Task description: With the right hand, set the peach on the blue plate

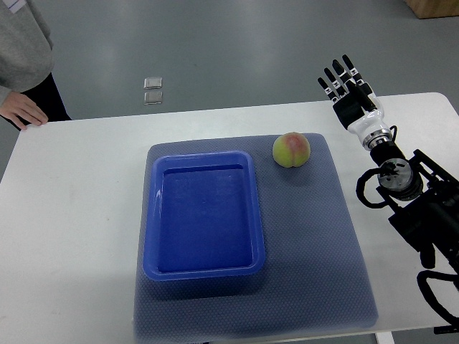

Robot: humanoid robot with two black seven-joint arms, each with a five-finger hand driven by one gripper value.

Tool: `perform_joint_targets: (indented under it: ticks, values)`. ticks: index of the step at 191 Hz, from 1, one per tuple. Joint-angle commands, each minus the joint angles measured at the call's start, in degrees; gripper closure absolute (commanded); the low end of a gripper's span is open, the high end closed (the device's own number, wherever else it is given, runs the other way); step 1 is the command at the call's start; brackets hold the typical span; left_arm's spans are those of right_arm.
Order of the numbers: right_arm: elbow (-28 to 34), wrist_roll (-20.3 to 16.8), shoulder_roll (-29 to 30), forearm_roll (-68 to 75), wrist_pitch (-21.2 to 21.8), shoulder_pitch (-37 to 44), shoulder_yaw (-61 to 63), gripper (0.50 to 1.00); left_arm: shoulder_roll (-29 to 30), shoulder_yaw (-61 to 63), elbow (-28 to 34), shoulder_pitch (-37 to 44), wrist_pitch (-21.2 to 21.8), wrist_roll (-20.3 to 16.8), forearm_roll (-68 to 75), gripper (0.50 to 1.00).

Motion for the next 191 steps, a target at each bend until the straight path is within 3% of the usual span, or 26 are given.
perform_joint_targets:
  ticks: [1,44,104,138,148,149,153,169,170,178,188,189,191]
  values:
    - [0.01,0.00,0.00,0.00,-0.06,0.04,0.00,0.568,0.00,0.00,0.00,0.00,-0.06,0.00,0.01,0.500]
    - [0.01,-0.09,-0.09,-0.35,-0.15,0.13,-0.35,0.568,0.00,-0.17,0.00,0.00,0.03,0.00,0.01,0.500]
    - [0.01,-0.44,-1.23,-5.10,-0.15,5.22,-11.25,0.568,0.00,-0.26,0.00,0.00,0.03,0.00,0.01,0.500]
    - [0.19,-0.62,-8.44,-21.96,0.99,16.29,-26.44,0.568,0.00,-0.26,0.00,-0.09,0.03,0.00,0.01,0.500]
    - [0.19,-0.62,-8.44,-21.97,0.99,16.30,-26.45,0.568,0.00,-0.26,0.00,-0.09,0.03,0.00,0.01,0.500]
    - [0.28,-0.62,-10.09,-28.84,2.12,19.52,-32.11,0.568,0.00,-0.26,0.00,-0.09,-0.06,0.00,0.01,0.500]
    - [0.36,-0.62,-10.81,-31.89,3.10,20.95,-34.70,0.568,0.00,-0.26,0.00,-0.09,-0.06,0.00,0.01,0.500]
    - [0.45,-0.70,-11.69,-35.86,4.77,22.98,-38.32,0.568,0.00,-0.26,-0.09,-0.18,-0.06,0.00,0.01,0.500]
    - [1.32,-0.79,-13.00,-42.21,7.64,26.63,-44.32,0.568,0.00,-0.26,-0.09,-0.18,-0.06,0.00,0.09,0.500]
    - [2.73,-1.40,-13.97,-46.48,9.78,29.47,-48.86,0.568,0.00,-0.26,-0.09,-0.18,-0.06,0.00,0.10,0.500]
    - [2.74,-1.41,-13.98,-46.49,9.78,29.48,-48.87,0.568,0.00,-0.26,-0.09,-0.18,-0.06,0.00,0.10,0.500]
    - [4.48,-3.49,-15.02,-50.15,11.96,32.79,-53.48,0.568,0.00,-0.26,-0.09,-0.18,-0.06,0.00,0.01,0.500]
    - [4.93,-4.12,-15.29,-50.88,12.50,33.60,-54.48,0.568,0.00,-0.26,-0.09,-0.18,-0.06,0.00,0.09,0.500]
